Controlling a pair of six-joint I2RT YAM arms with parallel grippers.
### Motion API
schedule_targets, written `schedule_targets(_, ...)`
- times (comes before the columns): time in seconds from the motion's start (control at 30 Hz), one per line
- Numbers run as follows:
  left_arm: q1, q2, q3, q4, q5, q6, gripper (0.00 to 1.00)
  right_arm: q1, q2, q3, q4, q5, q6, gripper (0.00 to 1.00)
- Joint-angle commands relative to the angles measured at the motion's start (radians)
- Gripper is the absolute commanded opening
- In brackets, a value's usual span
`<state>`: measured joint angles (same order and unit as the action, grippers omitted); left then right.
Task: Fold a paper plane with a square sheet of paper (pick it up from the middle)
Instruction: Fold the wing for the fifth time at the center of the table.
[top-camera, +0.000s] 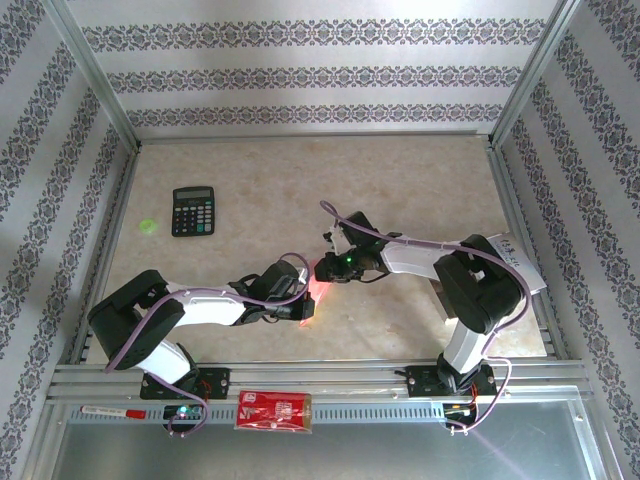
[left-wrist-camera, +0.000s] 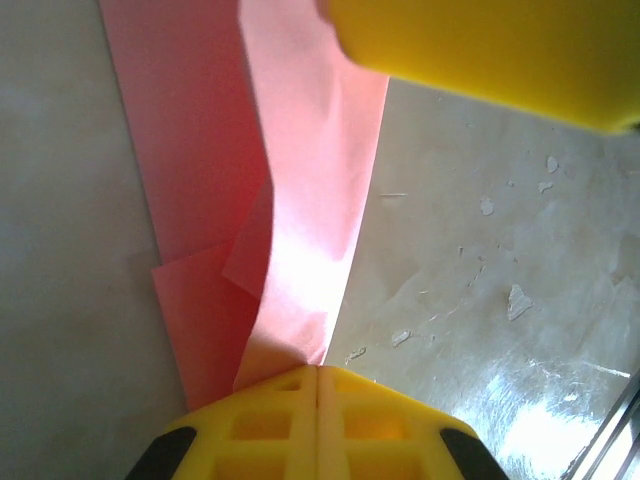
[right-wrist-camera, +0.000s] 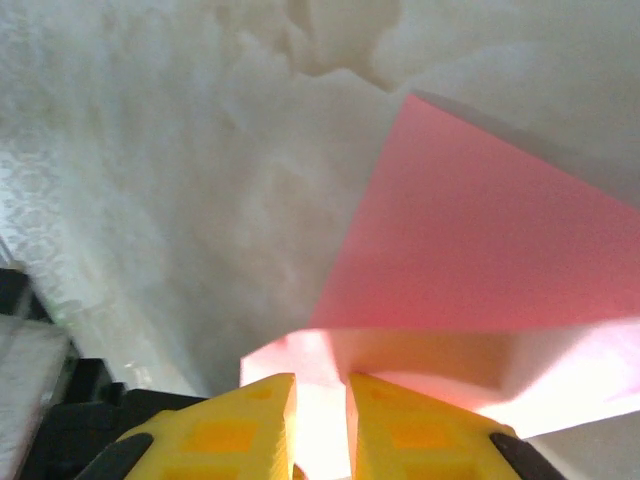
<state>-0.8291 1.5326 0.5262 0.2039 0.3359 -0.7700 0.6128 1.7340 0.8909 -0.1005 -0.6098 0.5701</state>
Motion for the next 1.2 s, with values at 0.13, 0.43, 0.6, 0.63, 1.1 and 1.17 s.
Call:
schedule_targets(0.13, 0.010, 0.033, -0.045, -0.091, -0.005, -0.021, 0.00, 0.042, -0.042, -0.089, 0.103, -0.048, 0.103, 0.19)
schedule_targets(0.43, 0.010, 0.029, -0.041, -0.097, -0.008, -0.018, 0.00, 0.075, -0.001, -0.128, 0.168, -0.038, 0.147, 0.18)
schedule_targets(0.6, 0.009, 0.025, -0.040, -0.103, -0.008, -0.017, 0.00, 0.047, 0.039, -0.114, 0.156, -0.030, 0.126, 0.18)
schedule_targets(0.63, 0.010, 0.023, -0.042, -0.103, -0.009, -0.016, 0.00, 0.041, 0.044, -0.112, 0.154, -0.031, 0.121, 0.18)
schedule_targets(1.1, 0.010, -0.024, -0.012, -0.076, 0.047, -0.025, 0.04, -0.007, 0.088, -0.118, 0.117, -0.016, 0.066, 0.17)
schedule_targets(1.17, 0.010, -0.046, 0.015, -0.090, 0.052, -0.014, 0.07, -0.007, 0.087, -0.119, 0.117, -0.013, 0.069, 0.17)
